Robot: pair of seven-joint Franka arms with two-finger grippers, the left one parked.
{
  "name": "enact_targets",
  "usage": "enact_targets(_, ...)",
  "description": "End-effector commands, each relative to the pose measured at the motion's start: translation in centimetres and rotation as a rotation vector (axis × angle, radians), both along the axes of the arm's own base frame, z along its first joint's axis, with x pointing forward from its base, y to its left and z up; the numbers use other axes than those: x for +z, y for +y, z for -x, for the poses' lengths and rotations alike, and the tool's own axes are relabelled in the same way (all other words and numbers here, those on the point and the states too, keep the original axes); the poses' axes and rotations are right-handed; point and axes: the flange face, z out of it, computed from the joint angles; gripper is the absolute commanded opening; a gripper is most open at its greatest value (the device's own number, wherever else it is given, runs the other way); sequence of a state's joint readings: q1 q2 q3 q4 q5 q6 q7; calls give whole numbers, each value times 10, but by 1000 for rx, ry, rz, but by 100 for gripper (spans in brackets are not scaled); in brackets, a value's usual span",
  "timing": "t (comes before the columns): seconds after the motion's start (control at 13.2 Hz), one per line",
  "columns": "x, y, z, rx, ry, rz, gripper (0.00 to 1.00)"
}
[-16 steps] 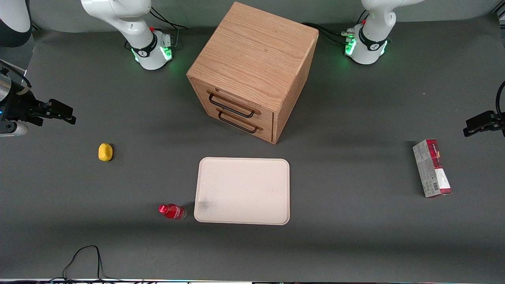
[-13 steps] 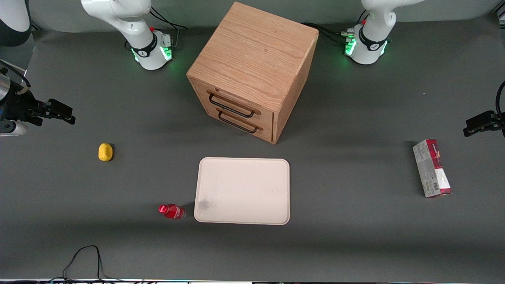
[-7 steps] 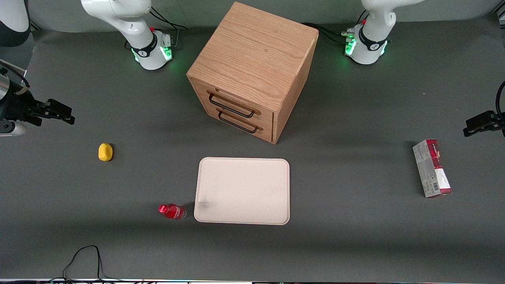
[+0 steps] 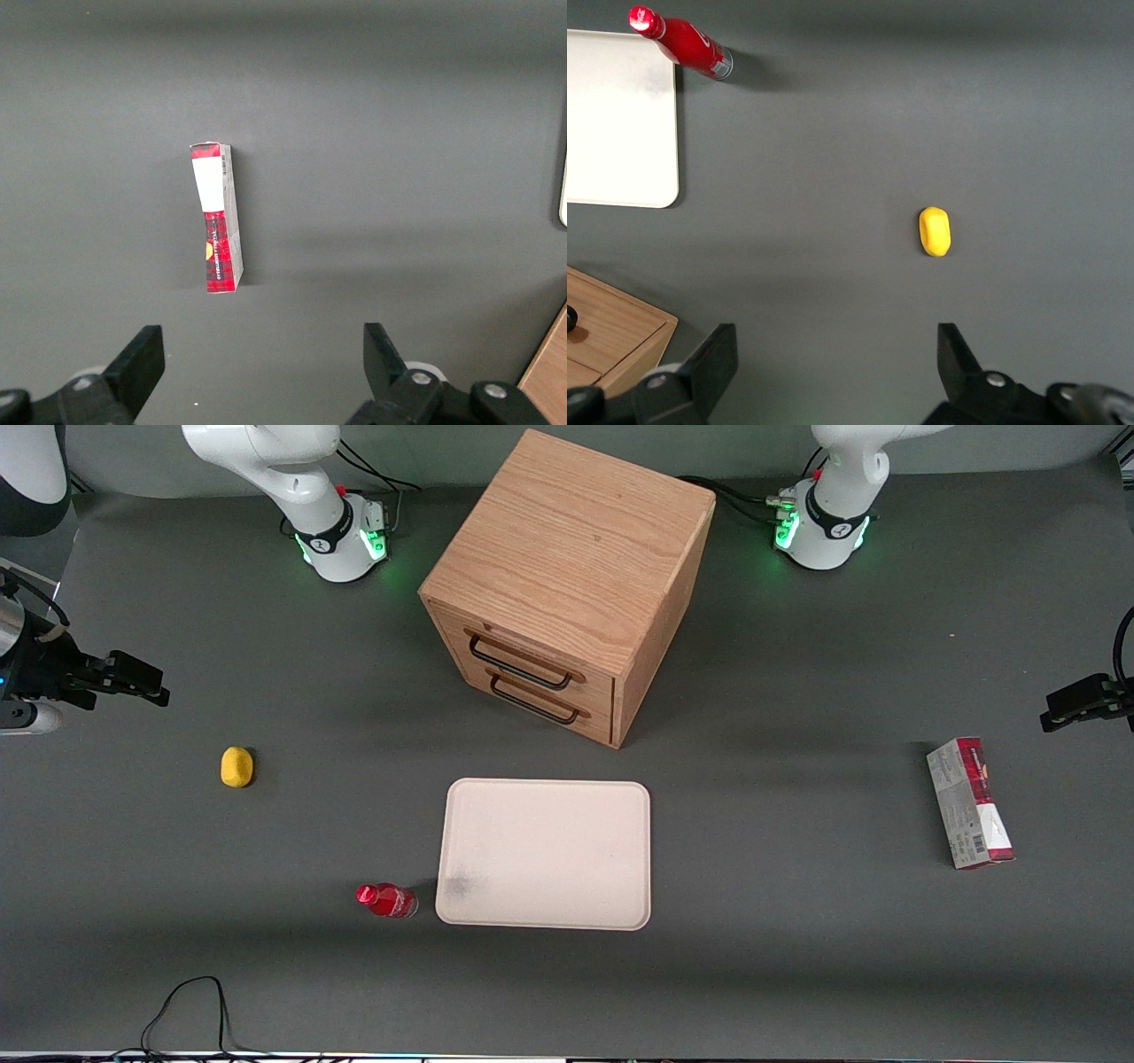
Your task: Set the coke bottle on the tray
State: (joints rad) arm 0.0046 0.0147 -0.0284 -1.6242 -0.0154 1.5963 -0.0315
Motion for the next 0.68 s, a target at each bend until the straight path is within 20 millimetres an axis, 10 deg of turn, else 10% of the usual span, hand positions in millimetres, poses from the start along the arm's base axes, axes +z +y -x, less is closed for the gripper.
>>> enact_targets(0.0,2,8,-13,12,-17,-2,100)
enact_targets(0.61,-17,139,-76,74,-44,-9,100)
